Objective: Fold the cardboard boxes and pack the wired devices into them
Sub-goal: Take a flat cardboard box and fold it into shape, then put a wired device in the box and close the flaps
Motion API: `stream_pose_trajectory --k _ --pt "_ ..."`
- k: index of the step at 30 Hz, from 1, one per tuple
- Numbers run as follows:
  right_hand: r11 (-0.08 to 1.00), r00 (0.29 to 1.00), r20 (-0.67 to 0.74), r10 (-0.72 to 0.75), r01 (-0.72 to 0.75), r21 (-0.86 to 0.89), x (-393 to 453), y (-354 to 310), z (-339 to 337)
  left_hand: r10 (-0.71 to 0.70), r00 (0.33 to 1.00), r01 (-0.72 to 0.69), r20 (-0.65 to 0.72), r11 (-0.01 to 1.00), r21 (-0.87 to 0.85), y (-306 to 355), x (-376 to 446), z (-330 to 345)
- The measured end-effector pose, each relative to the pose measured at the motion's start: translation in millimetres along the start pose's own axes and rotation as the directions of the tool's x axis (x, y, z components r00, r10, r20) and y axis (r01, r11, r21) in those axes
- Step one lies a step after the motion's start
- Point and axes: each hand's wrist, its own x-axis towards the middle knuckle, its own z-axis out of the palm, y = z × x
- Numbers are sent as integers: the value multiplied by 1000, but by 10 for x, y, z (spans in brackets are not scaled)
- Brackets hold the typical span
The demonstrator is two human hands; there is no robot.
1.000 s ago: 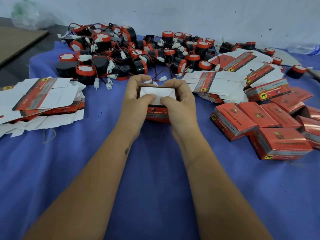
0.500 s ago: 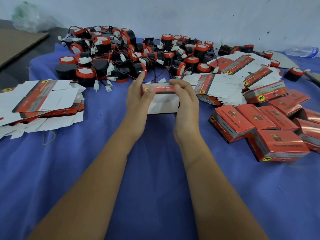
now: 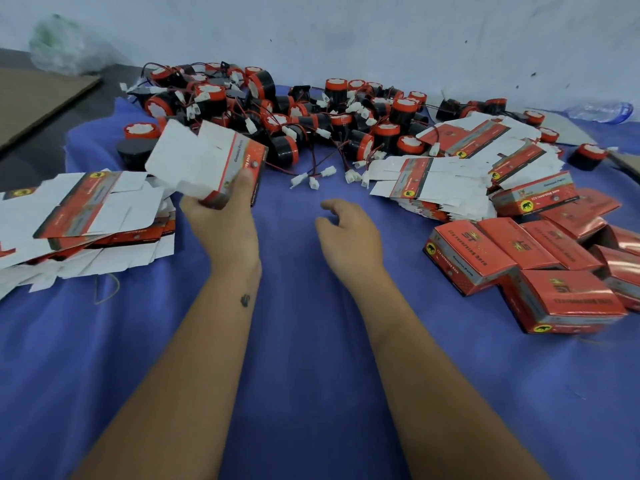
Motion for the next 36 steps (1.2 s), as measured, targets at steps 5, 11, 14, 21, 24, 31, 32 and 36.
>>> stream_pose_trajectory --k 5,11,14,21,24,31,32,36 --pt "985 998 43 -55 61 -159 342 -73 57 -29 999 29 16 1000 -7 -45 10 28" --pt "926 964 172 -205 247 -284 796 -85 161 -47 999 46 25 998 32 -109 20 56" --pt "886 959 230 -167 248 -391 949 -64 242 -46 999 46 -15 999 -2 -94 37 74" --pt "924 961 132 -241 269 -271 725 -97 265 -84 994 78 -68 993 -86 -8 27 57" --pt "961 952 221 -210 243 -134 512 -48 60 -103 992 91 -76 984 -154 24 21 55" --pt "774 987 -156 -27 -78 -629 169 147 -445 -121 991 104 -57 967 -234 80 -46 7" --pt "730 983 -179 -50 -86 -678 139 159 -444 -125 991 114 -37 969 -220 84 -55 6" --pt "831 945 -159 -287 163 -532 50 149 -339 -150 984 160 92 980 -116 45 -97 7"
